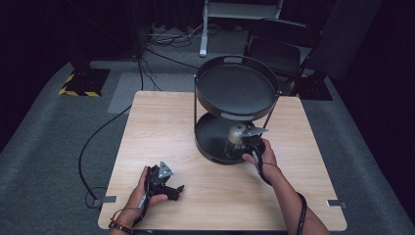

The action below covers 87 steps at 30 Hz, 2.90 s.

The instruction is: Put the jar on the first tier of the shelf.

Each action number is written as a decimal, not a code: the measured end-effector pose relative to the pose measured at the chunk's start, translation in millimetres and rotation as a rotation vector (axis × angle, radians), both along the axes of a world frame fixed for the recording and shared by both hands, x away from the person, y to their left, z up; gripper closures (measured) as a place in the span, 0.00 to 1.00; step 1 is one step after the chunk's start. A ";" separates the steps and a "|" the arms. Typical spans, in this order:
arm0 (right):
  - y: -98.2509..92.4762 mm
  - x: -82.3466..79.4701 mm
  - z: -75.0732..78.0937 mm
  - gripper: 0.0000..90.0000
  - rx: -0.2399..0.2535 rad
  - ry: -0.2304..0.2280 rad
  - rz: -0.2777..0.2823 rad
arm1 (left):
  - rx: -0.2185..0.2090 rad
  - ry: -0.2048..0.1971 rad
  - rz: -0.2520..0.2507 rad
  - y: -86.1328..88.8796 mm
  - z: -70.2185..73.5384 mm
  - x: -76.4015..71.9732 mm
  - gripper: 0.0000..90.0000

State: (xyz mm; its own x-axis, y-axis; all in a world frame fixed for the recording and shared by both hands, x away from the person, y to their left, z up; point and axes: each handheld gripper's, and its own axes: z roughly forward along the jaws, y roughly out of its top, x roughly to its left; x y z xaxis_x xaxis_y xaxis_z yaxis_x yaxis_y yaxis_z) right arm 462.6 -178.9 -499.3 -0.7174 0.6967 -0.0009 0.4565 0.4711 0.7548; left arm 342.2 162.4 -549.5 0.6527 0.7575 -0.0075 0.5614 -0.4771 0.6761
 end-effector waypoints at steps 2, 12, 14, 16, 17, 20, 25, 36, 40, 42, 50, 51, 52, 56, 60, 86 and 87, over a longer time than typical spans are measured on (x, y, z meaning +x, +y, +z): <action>-0.4 0.0 -0.5 0.33 0.002 -0.003 0.000 | 0.001 0.000 0.001 -0.1 0.0 -0.1 0.00; -2.9 -0.8 -2.7 0.29 0.031 0.006 -0.013 | 0.001 0.000 0.001 -0.1 0.1 -0.1 0.00; -4.4 -1.1 -3.1 0.27 0.040 0.009 -0.019 | 0.001 0.001 0.002 -0.1 0.1 -0.1 0.00; -5.7 -0.8 -3.4 0.25 0.045 0.015 -0.023 | 0.000 0.000 0.000 0.0 0.0 0.0 0.00; -6.3 -0.8 -3.5 0.25 0.046 0.021 -0.015 | 0.000 0.001 0.001 0.0 0.0 -0.1 0.00; -7.8 -1.3 -3.3 0.22 0.047 0.022 -0.020 | 0.001 0.000 0.001 -0.1 0.0 -0.1 0.00; -11.2 -1.7 -3.3 0.13 0.059 0.023 -0.041 | 0.000 0.000 0.000 0.0 0.0 0.0 0.00; -9.3 -4.7 -5.6 0.03 0.034 0.031 -0.028 | 0.001 0.000 0.001 -0.1 0.0 0.0 0.00; -9.0 -5.1 -4.4 0.03 0.032 0.024 -0.032 | 0.000 0.000 0.000 0.0 0.0 0.0 0.00; -9.1 -5.5 -3.7 0.03 0.024 0.021 -0.026 | 0.000 0.000 0.000 0.0 0.0 0.0 0.00; -10.4 -8.8 4.5 0.03 -0.030 -0.004 -0.007 | 0.001 0.000 0.001 -0.1 0.0 0.0 0.00; -10.8 -9.0 5.8 0.03 -0.040 -0.009 -0.008 | 0.000 0.000 0.000 0.0 0.0 0.0 0.00; -11.2 -9.5 7.1 0.03 -0.048 -0.012 -0.007 | 0.001 0.000 0.001 -0.1 0.0 0.0 0.00; -13.0 -11.7 11.9 0.03 -0.074 -0.029 0.009 | 0.001 0.000 0.001 -0.1 0.0 0.0 0.00; -15.4 -15.2 17.2 0.03 -0.105 -0.038 0.022 | 0.001 0.000 0.001 -0.1 0.0 0.0 0.00; -42.2 -59.0 41.7 0.03 -0.270 -0.169 0.105 | 0.001 0.000 0.001 -0.1 0.0 0.0 0.00; -43.3 -60.7 41.7 0.03 -0.277 -0.176 0.108 | 0.001 0.000 0.001 -0.1 0.0 -0.1 0.00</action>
State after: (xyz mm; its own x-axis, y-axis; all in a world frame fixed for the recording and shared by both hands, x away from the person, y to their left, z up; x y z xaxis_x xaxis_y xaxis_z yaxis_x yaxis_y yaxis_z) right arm 401.9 -222.2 -457.6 -0.7588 0.5729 -0.3099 0.2673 0.7077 0.6540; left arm 342.2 162.3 -549.5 0.6518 0.7584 -0.0066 0.5618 -0.4770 0.6759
